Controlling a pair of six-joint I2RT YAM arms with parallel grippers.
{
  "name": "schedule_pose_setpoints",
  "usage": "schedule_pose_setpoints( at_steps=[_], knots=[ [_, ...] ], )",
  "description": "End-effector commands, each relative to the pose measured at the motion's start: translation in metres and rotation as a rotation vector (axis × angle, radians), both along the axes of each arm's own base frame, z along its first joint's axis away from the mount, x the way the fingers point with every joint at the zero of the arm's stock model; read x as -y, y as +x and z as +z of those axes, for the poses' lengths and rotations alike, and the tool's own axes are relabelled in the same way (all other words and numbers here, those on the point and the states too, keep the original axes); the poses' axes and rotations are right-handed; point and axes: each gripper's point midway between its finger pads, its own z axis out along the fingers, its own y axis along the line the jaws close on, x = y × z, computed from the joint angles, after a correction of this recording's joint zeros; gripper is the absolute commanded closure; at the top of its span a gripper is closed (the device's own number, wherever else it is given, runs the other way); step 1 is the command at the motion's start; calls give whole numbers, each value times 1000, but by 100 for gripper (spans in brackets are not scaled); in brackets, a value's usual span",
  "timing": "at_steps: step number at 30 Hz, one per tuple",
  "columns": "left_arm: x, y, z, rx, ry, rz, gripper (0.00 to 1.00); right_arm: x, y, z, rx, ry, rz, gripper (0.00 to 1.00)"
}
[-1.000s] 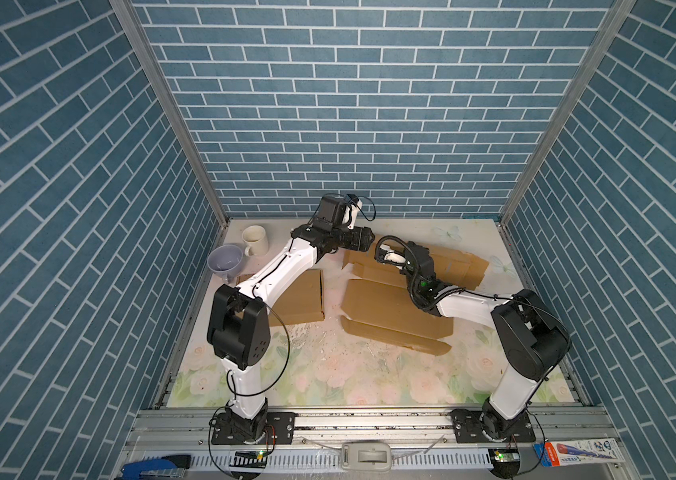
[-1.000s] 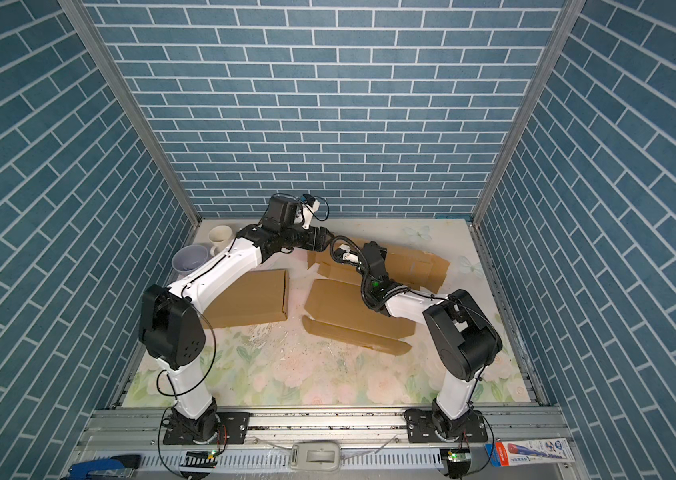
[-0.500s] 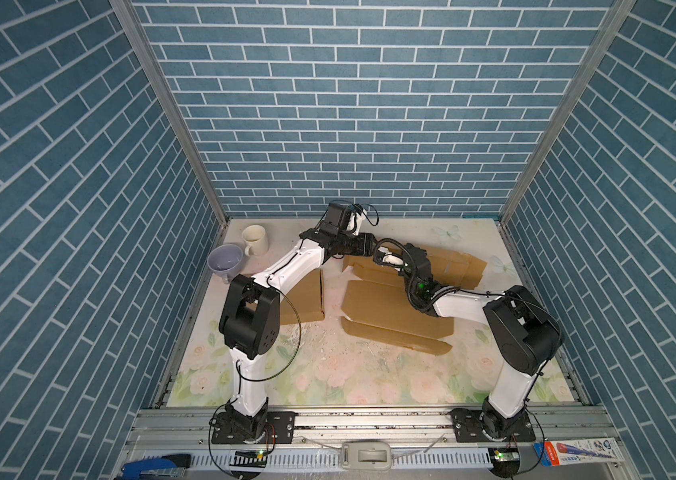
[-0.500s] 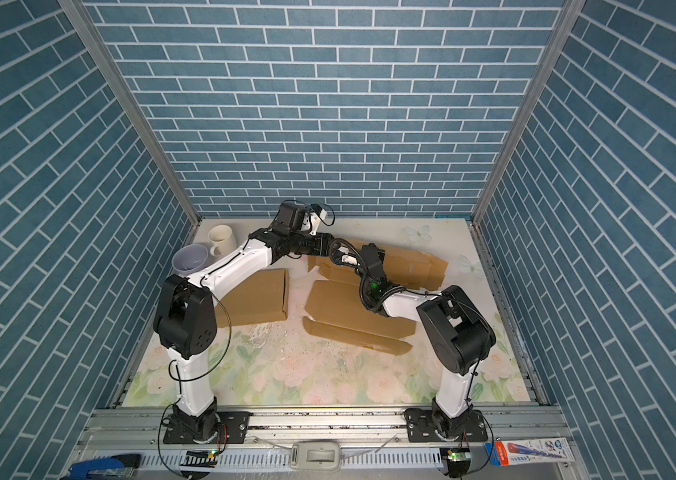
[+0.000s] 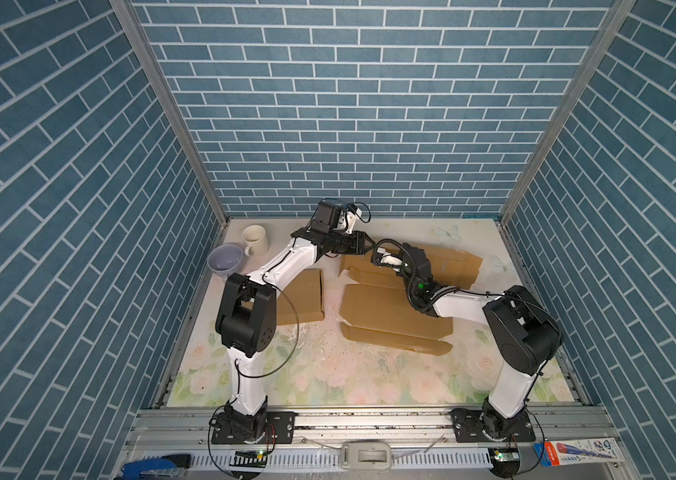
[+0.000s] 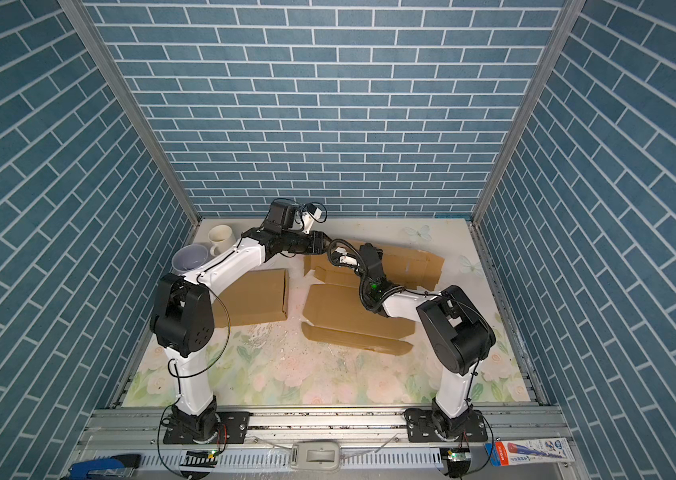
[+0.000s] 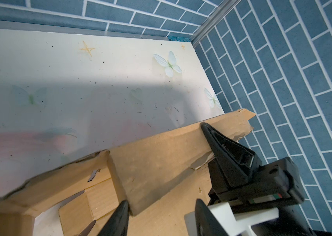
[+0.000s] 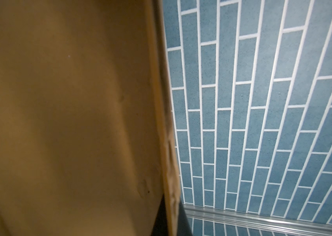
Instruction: Fold the paper box
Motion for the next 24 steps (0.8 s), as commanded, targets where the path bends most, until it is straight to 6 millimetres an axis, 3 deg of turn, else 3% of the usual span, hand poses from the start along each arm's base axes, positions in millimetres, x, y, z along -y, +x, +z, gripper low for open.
schedule_pose_setpoints(
  at_steps=[1, 6, 9, 12, 19, 24],
  knots=[
    [-11, -4, 8, 19, 25, -30, 47, -10, -2, -4, -3, 33, 35, 100],
    [-66, 10, 54, 145, 18, 64, 36, -6, -4, -10, -17, 9, 42, 100],
    [-108, 28, 60, 181, 19, 175, 36, -3, -5, -9, -16, 11, 48, 100],
    [-133, 44, 48, 216, 87, 239, 37, 1, -6, -9, -18, 17, 60, 100],
    [-128, 71, -16, 260, 232, 195, 36, 6, -10, -3, -9, 45, 88, 100],
    [-95, 60, -46, 300, 284, 37, 29, 7, -13, -2, -18, 63, 106, 100]
  ],
)
